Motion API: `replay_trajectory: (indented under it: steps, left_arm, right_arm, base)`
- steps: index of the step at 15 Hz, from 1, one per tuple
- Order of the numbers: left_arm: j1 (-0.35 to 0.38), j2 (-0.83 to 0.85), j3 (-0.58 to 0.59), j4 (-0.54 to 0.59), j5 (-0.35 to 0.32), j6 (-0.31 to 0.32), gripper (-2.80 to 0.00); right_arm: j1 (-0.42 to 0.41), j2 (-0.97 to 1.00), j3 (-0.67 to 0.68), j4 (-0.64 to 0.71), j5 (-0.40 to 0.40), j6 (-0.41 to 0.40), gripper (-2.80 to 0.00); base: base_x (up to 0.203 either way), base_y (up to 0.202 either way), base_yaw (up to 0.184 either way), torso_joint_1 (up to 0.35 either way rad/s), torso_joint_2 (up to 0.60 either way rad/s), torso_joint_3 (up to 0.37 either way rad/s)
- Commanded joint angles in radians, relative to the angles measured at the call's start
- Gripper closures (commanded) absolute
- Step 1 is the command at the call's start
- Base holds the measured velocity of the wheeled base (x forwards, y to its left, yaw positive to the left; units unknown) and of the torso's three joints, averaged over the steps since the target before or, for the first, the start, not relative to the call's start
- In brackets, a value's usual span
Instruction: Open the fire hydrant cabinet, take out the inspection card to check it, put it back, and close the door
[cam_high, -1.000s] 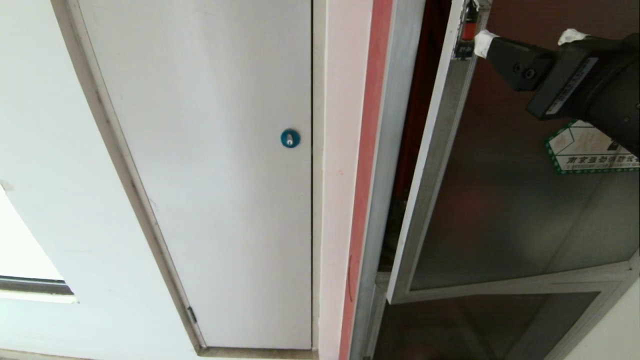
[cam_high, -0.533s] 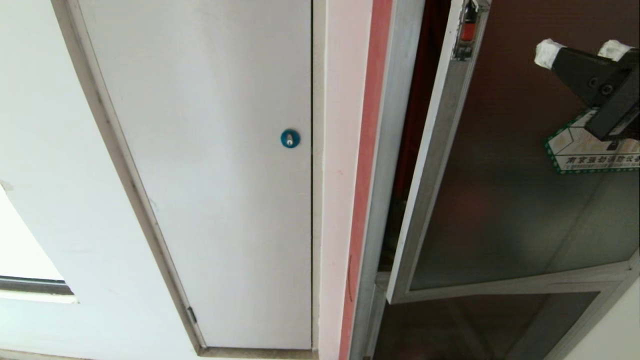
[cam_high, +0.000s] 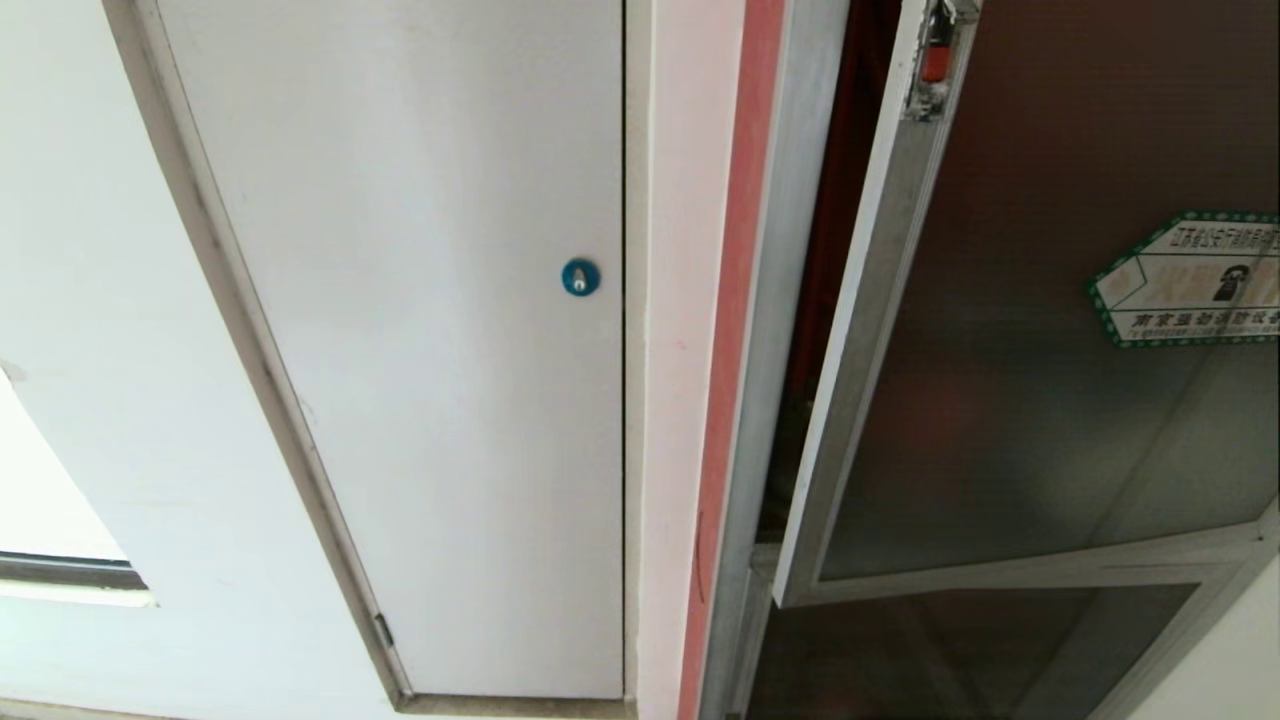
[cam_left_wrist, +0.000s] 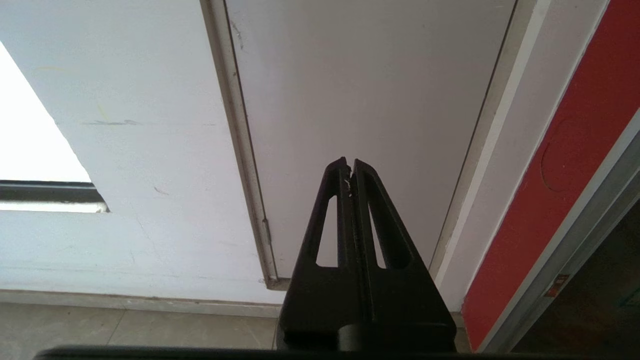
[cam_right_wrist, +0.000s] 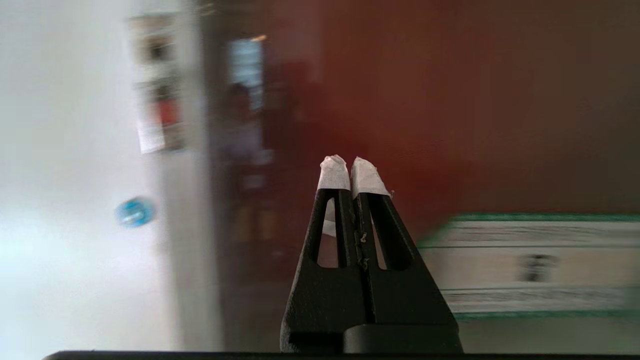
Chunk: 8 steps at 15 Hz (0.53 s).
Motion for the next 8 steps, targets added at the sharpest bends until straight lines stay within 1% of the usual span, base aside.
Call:
replay_trajectory:
  steps: [1, 3, 5, 8]
  left_arm:
    - [0.000, 0.000, 0.006, 0.000, 0.001, 0.000, 0.00]
    - [0.000, 0.001, 0.006, 0.000, 0.001, 0.000, 0.00]
    - [0.000, 0.001, 0.006, 0.000, 0.001, 0.000, 0.00]
    - [0.000, 0.001, 0.006, 0.000, 0.001, 0.000, 0.00]
  right_arm:
    - [-0.100, -0.056, 0.007, -0.004, -0.007, -0.003, 0.00]
    - [-0.221, -0.131, 0.019, -0.003, -0.034, -0.003, 0.00]
    - [-0.320, -0.204, 0.042, 0.008, -0.082, -0.012, 0.00]
    - [-0.408, -0.363, 0.046, 0.197, -0.121, -0.011, 0.00]
  base:
    - [0.000, 0.000, 0.000, 0.000, 0.00, 0.000]
    - [0.000, 0.000, 0.000, 0.000, 0.00, 0.000]
    - [0.000, 0.000, 0.000, 0.000, 0.00, 0.000]
    - [0.000, 0.000, 0.000, 0.000, 0.00, 0.000]
